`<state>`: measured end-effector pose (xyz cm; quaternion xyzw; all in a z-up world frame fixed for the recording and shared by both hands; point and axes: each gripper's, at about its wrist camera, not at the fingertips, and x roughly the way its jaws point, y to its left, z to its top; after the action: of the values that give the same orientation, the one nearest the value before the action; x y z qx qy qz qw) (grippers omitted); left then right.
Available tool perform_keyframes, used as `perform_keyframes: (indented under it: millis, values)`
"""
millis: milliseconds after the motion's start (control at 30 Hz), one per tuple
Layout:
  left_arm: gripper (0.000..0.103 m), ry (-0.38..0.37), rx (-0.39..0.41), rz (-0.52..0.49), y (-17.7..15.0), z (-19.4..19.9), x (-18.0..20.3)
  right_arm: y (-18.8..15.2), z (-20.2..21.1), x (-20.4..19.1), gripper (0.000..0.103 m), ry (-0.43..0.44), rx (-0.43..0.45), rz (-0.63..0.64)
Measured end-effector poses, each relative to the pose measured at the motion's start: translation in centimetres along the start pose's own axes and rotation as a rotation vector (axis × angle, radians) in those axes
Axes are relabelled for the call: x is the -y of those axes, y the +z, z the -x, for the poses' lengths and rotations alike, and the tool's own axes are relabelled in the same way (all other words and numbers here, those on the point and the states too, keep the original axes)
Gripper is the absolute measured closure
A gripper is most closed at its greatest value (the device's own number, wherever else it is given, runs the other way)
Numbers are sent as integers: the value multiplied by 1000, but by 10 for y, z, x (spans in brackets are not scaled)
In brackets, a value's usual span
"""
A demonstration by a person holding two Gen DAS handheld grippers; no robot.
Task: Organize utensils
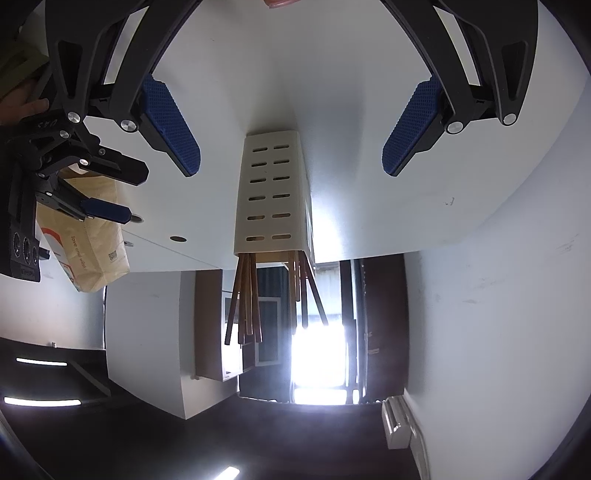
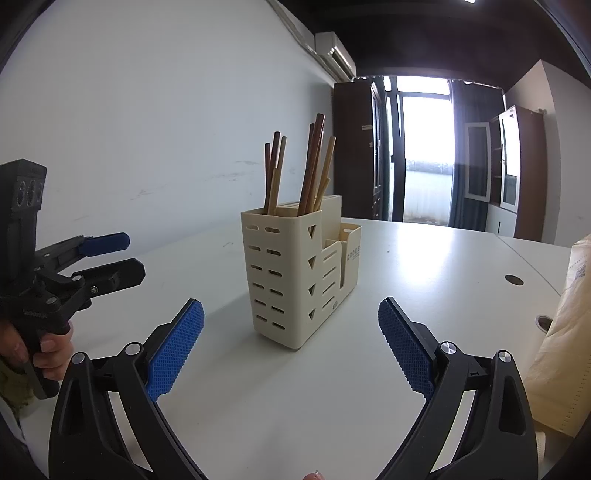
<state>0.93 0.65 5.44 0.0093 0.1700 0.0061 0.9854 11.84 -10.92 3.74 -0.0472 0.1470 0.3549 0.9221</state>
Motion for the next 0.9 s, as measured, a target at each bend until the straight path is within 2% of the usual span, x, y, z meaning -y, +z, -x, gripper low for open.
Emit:
perform_keyframes:
  millis: [900]
  values:
    - [6, 3, 1, -20, -1, 0, 6, -1, -1, -3, 7, 2, -8, 7]
